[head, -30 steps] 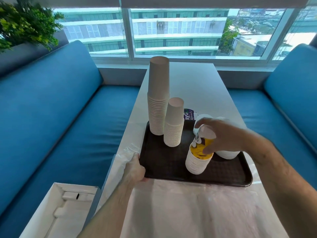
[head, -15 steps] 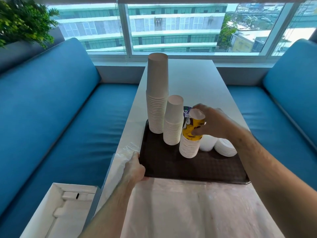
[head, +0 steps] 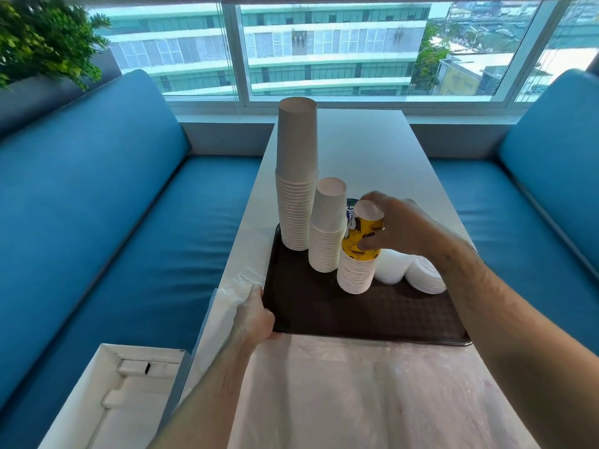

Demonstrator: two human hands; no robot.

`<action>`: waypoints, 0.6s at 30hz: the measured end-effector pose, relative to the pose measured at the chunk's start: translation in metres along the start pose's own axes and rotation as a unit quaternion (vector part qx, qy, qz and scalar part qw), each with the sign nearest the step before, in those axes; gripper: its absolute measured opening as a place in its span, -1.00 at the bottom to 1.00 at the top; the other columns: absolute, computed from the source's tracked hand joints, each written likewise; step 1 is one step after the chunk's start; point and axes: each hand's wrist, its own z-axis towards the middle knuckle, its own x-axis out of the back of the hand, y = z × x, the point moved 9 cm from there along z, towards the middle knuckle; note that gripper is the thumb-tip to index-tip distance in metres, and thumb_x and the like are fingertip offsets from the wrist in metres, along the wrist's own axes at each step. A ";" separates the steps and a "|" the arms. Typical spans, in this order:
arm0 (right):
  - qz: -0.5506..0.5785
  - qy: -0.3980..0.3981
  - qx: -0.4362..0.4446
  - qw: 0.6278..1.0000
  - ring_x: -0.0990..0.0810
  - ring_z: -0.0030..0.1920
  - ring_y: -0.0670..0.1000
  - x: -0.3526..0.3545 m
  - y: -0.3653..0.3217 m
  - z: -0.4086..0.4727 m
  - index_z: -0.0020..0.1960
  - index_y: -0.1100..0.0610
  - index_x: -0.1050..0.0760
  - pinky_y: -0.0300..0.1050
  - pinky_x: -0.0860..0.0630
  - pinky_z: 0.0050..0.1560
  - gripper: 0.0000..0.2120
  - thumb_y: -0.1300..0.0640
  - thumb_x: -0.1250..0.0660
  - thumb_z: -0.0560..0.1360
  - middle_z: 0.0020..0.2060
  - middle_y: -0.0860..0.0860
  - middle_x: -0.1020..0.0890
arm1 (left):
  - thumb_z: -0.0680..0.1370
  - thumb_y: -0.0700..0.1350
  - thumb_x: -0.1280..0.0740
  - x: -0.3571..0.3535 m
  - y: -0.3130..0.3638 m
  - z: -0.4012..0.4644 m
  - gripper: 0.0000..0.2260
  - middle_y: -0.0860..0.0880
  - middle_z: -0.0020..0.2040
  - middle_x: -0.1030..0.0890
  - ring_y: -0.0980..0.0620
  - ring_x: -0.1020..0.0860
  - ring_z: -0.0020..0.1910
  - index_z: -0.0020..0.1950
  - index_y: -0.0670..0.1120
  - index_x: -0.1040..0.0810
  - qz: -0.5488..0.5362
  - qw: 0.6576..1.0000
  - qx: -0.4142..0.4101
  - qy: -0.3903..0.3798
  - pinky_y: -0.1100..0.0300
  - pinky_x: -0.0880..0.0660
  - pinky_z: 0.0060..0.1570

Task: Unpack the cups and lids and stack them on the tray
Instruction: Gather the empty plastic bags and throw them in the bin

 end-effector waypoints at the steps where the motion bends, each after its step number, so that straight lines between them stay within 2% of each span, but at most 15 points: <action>1: 0.001 0.000 -0.001 1.000 -0.57 0.12 0.10 0.000 0.000 0.000 0.45 -0.02 -0.34 0.02 -0.60 0.13 -0.22 0.11 -0.64 0.33 0.25 0.05 -0.58 | 0.58 -0.43 -0.14 0.000 0.000 0.000 -0.64 -0.11 0.13 -0.55 -0.21 -0.60 0.08 0.17 0.00 -0.40 0.000 1.000 -0.001 0.000 -0.13 -0.68 -0.14; 5: -0.004 0.000 -0.003 1.000 -0.58 0.14 0.12 -0.001 0.000 0.001 0.46 -0.03 -0.33 0.05 -0.62 0.15 -0.20 0.08 -0.64 0.33 0.26 0.05 -0.58 | 0.60 -0.43 -0.15 0.000 0.002 -0.003 -0.65 -0.09 0.15 -0.53 -0.22 -0.60 0.11 0.19 0.00 -0.38 0.001 1.000 0.004 0.000 -0.09 -0.68 -0.15; 14: -0.015 0.001 -0.002 1.000 -0.52 0.10 0.04 -0.001 0.000 0.001 0.47 -0.02 -0.33 0.00 -0.57 0.14 -0.20 0.06 -0.64 0.34 0.28 0.04 -0.57 | 0.61 -0.43 -0.14 0.000 0.007 -0.008 -0.66 -0.10 0.17 -0.52 -0.23 -0.60 0.13 0.21 -0.02 -0.38 0.000 1.000 0.007 0.000 -0.09 -0.68 -0.15; 16: -0.013 -0.005 -0.004 1.000 -0.52 0.17 0.07 0.000 0.001 -0.001 0.50 -0.04 -0.28 0.02 -0.55 0.18 -0.13 0.02 -0.65 0.32 0.33 0.04 -0.54 | 0.62 -0.39 -0.15 0.003 0.005 -0.008 -0.69 -0.12 0.17 -0.54 -0.20 -0.62 0.06 0.23 -0.04 -0.39 -0.013 1.000 0.015 0.004 -0.07 -0.69 -0.17; 18: 0.003 0.025 0.003 1.000 -0.48 0.29 0.10 0.008 0.000 -0.010 0.54 -0.05 -0.21 0.05 -0.48 0.24 -0.06 -0.05 -0.65 0.30 0.38 0.04 -0.48 | 0.65 -0.29 -0.17 0.007 0.003 -0.010 -0.77 -0.14 0.18 -0.55 -0.14 -0.63 0.01 0.27 -0.06 -0.40 -0.032 0.999 0.030 0.009 -0.06 -0.69 -0.15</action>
